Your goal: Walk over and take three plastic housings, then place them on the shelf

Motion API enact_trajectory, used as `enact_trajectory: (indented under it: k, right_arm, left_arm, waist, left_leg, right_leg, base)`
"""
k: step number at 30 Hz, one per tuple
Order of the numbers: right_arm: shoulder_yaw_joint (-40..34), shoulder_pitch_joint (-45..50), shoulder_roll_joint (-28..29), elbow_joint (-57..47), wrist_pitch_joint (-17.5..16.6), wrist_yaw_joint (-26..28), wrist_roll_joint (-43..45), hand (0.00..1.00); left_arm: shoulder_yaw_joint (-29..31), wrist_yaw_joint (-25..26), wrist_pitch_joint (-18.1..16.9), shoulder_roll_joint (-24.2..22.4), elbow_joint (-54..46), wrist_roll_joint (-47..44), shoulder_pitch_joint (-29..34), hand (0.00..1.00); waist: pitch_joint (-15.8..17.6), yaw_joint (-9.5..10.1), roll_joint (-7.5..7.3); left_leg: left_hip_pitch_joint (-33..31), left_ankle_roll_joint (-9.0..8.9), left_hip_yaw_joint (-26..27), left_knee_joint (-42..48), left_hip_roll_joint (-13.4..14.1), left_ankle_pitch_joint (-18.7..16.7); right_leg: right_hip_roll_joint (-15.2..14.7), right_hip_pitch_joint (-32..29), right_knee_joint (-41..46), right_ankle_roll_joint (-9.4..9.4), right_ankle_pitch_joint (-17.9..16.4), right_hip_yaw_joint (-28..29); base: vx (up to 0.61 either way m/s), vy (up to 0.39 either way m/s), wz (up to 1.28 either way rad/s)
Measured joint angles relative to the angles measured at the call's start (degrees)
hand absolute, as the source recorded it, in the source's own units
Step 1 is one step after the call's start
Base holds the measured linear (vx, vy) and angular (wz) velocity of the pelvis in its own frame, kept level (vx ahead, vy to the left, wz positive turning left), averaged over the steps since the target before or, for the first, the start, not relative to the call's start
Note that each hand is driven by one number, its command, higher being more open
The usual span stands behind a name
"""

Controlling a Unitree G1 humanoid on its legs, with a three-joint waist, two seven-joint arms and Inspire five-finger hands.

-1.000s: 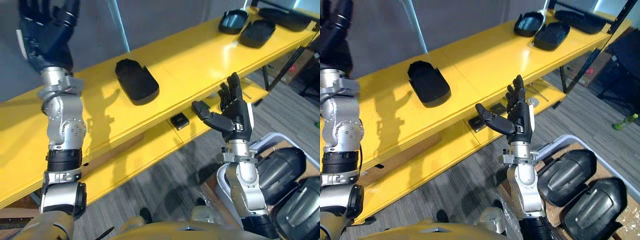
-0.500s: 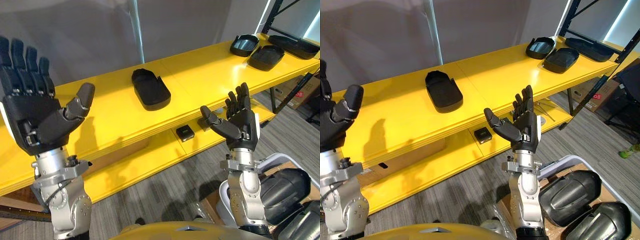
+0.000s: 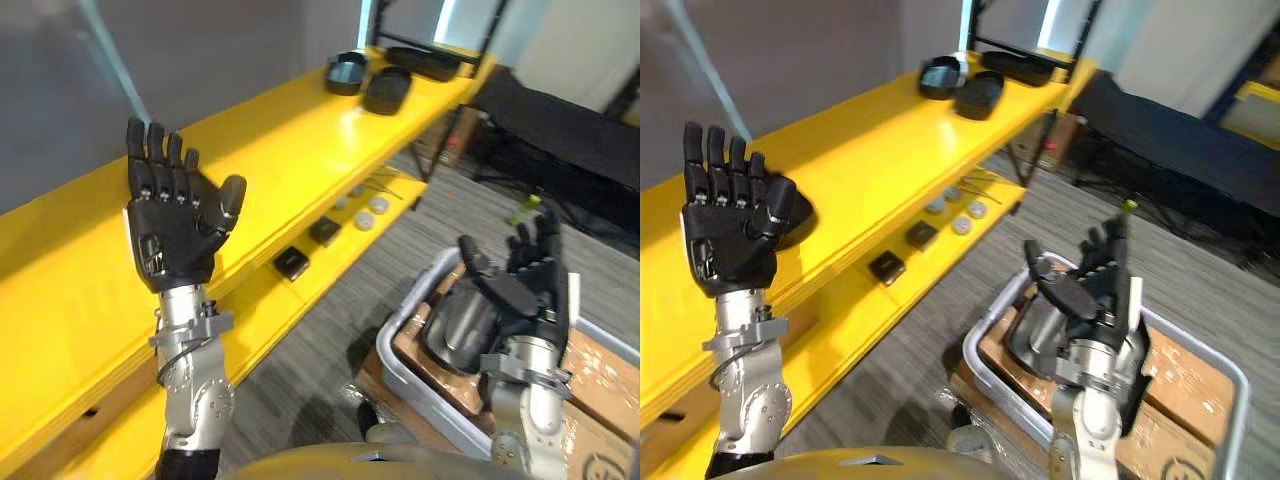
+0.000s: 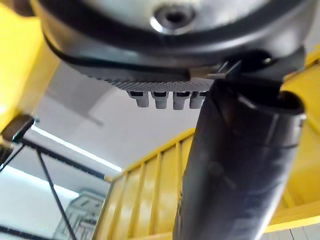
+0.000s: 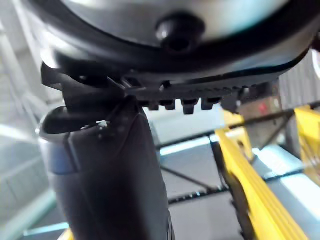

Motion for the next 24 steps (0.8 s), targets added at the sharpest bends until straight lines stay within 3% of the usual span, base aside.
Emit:
enact_trajectory:
  k: [3,5,7,9,11,14,16,18,19,20,21,22,24]
  right_arm:
    - [1.3,-1.4,-0.3,-0.7,-0.8,4.4,3.2,1.0]
    - [5.4,-5.2,-2.8,-0.2,-0.3,7.2,4.6,1.0]
    - [9.1,-7.6,-4.5,-0.1,1.0,9.8,7.4,1.0]
    - [11.6,-8.7,-4.7,0.1,2.3,11.0,8.4,1.0]
    - [13.3,-9.2,-4.7,1.6,3.7,10.8,8.3,1.0]
    - [14.1,-7.0,-2.7,3.7,4.4,8.7,8.6,1.0]
    - [14.1,-4.2,0.0,3.7,3.6,8.0,8.9,1.0]
    - [14.6,-0.9,1.7,2.4,3.0,8.1,9.9,1.0]
    - [15.6,-0.2,1.9,1.2,2.9,8.4,11.3,1.0]
    - [15.9,-0.9,1.4,1.1,2.7,8.6,12.8,1.0]
    - [17.1,-2.4,0.7,1.0,1.7,8.7,13.3,1.0]
    - [19.5,-5.0,0.0,1.2,0.5,8.7,13.3,1.0]
    - [22.7,-9.0,-0.7,2.8,-2.1,8.0,12.2,1.0]
  left_arm:
    - [0.0,3.5,-0.6,-0.5,0.1,0.5,-1.7,1.0]
    - [0.3,5.2,-0.5,-1.0,-0.6,0.5,1.6,1.0]
    - [1.3,4.9,-0.5,-1.3,-0.7,0.5,4.8,1.0]
    - [2.4,4.3,-0.5,-1.6,-0.8,0.5,5.1,1.0]
    - [3.6,2.7,-0.7,-1.4,-0.8,-0.2,5.2,1.0]
    - [3.6,1.6,-1.2,-1.4,-0.9,-3.3,7.0,1.0]
    - [2.9,-0.8,-0.9,-1.3,-2.8,-7.2,9.4,1.0]
    - [1.3,-3.3,-0.8,-1.3,-4.6,-8.9,11.9,1.0]
    - [0.2,-4.4,-0.2,-1.2,-5.2,-8.9,13.1,1.0]
    - [-1.2,-4.8,1.0,-1.4,-5.2,-8.9,13.6,1.0]
    - [-2.2,-5.5,1.9,-1.6,-5.3,-8.9,13.8,1.0]
    - [-3.1,-6.9,3.1,-1.3,-5.3,-8.8,13.7,1.0]
    - [-4.7,-7.3,5.3,-0.5,-4.4,-8.8,12.4,1.0]
  waist:
    - [1.0,0.87,1.79]
    - [2.5,5.77,4.76]
    - [2.5,6.67,6.77]
    - [3.5,7.27,6.71]
    - [5.1,8.63,5.24]
    - [6.4,9.89,4.34]
    - [8.0,9.5,2.73]
    - [9.3,9.71,0.85]
    - [10.1,9.58,0.3]
    - [10.2,9.67,1.47]
    - [10.5,9.96,2.5]
    - [10.4,10.41,2.44]
    - [10.5,10.86,2.56]
  left_leg:
    - [-5.2,6.96,-14.1,13.4,3.2,-7.0]
    - [-6.0,7.77,-30.0,19.2,-0.1,-12.9]
    - [-5.5,7.26,-34.3,18.4,-1.1,-13.9]
    - [-5.9,6.59,-34.4,17.0,-2.1,-13.7]
    - [-6.9,5.44,-34.8,16.7,-2.9,-13.5]
    - [-6.9,3.43,-35.5,16.7,-3.4,-14.6]
    - [-5.8,3.34,-35.4,16.8,-4.9,-15.3]
    - [-5.6,4.49,-32.9,18.4,-6.2,-16.3]
    - [-6.1,5.24,-31.3,19.4,-6.6,-16.4]
    - [-6.9,6.03,-29.7,19.1,-5.2,-15.5]
    - [-7.9,5.69,-27.5,19.0,-3.4,-14.6]
    - [-9.0,5.59,-25.8,18.8,-2.2,-13.5]
    - [-9.7,5.06,-25.3,19.0,-0.6,-12.6]
  right_leg:
    - [3.4,-0.1,0.0,-1.87,0.9,3.7]
    - [5.8,-0.1,-0.1,-3.29,0.7,9.8]
    - [6.6,-1.2,0.7,-3.19,0.7,9.4]
    - [5.4,-2.7,2.0,-2.89,0.6,8.2]
    - [4.8,-4.9,5.1,-1.14,0.2,7.8]
    - [4.6,-6.9,9.0,-1.05,0.1,5.3]
    - [3.7,-6.9,9.6,-0.11,0.7,6.5]
    - [2.5,-6.7,8.3,1.38,1.7,6.9]
    - [0.9,-6.6,6.5,-0.89,-0.1,4.2]
    - [0.3,-7.7,6.9,-5.93,-3.8,-0.5]
    - [-0.4,-10.5,11.0,-5.79,-3.9,-5.2]
    - [-1.3,-13.6,20.9,-6.36,-4.4,-10.0]
    - [-3.8,-13.3,32.3,-6.52,-7.8,-13.2]
  base:
    - [0.06,-0.113,-1.01]
    - [-0.06,0.168,-1.52]
    - [-0.07,0.191,-0.67]
    - [-0.04,0.105,0.16]
    - [-0.11,0.071,0.22]
    - [-0.1,0.027,-0.02]
    - [-0.15,0.105,-0.37]
    - [-0.23,0.123,-0.65]
    - [-0.29,0.125,-0.73]
    - [-0.28,0.092,-0.81]
    - [-0.24,0.035,-0.93]
    - [-0.14,-0.016,-0.76]
    - [-0.12,-0.045,-0.41]
